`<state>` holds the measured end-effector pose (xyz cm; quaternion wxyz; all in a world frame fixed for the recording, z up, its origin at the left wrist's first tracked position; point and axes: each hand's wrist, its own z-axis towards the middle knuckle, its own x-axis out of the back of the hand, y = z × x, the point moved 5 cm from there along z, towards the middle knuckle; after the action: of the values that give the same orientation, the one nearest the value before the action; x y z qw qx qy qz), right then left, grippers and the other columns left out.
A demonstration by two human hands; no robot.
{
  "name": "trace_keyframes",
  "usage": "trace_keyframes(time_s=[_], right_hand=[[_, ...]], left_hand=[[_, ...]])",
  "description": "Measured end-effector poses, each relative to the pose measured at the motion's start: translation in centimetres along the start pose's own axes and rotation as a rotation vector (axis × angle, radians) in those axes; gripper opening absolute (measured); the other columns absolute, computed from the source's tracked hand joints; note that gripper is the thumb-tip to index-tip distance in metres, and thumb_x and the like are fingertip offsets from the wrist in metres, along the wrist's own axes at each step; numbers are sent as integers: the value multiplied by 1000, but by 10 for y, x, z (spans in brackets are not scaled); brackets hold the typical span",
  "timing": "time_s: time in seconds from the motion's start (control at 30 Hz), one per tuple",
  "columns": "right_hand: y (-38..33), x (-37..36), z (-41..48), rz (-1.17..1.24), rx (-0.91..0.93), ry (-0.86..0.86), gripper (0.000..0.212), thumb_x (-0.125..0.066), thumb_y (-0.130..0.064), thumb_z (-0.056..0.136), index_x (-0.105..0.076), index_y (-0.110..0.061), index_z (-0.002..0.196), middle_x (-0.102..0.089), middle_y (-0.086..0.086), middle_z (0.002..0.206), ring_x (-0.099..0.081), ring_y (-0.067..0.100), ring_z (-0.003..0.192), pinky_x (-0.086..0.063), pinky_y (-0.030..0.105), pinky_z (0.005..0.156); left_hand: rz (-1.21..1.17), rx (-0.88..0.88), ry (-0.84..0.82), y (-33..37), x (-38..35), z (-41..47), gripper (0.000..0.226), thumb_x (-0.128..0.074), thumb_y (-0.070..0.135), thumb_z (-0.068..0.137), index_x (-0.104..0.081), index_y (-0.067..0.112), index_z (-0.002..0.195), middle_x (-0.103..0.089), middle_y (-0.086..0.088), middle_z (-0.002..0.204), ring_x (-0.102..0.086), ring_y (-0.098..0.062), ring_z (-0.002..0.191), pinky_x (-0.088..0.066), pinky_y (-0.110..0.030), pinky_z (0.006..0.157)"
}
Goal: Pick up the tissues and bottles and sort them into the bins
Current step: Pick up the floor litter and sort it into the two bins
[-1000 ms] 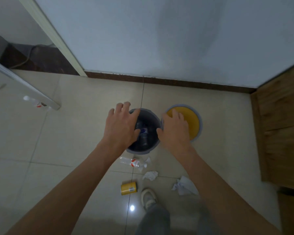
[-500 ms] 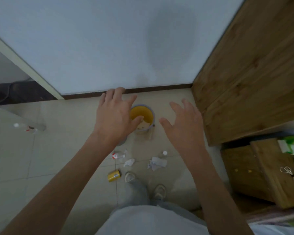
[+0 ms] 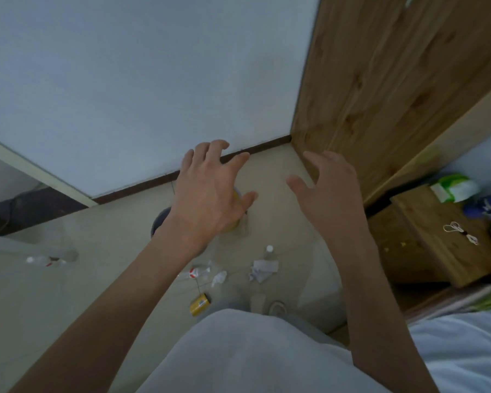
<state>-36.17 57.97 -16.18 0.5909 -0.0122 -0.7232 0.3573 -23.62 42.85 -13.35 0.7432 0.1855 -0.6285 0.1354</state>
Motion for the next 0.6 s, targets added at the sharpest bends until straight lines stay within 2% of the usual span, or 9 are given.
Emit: trace_keyframes(time_s=[0.23,0.4,0.6], right_hand=[[-13,-6,-12,21,-97,59,61,-64,-47,99,-49,-24,153,-45,7,157,-41,28,145,-37,48,118],[-37,-22,-19,44,-201,171,59,-70,-43,96,-56,-21,149,-53,9,149,-50,30,136,-42,47,114],[-106,-67,-57,59,-395,372,52,-70,-38,99,-58,-17,145,-56,8,145,-52,28,135,-36,29,99]], left_hand=[[-28,-107,15,-21,7,3,74,-75,59,81,-61,24,144,-50,-14,149,-44,-38,137,-40,-55,113],[-42,-257,34,-62,7,15,73,-71,63,85,-58,25,147,-47,-12,152,-42,-36,140,-38,-55,116],[-121,-392,47,-170,13,13,73,-72,61,84,-59,24,146,-49,-13,150,-43,-37,138,-40,-56,114]])
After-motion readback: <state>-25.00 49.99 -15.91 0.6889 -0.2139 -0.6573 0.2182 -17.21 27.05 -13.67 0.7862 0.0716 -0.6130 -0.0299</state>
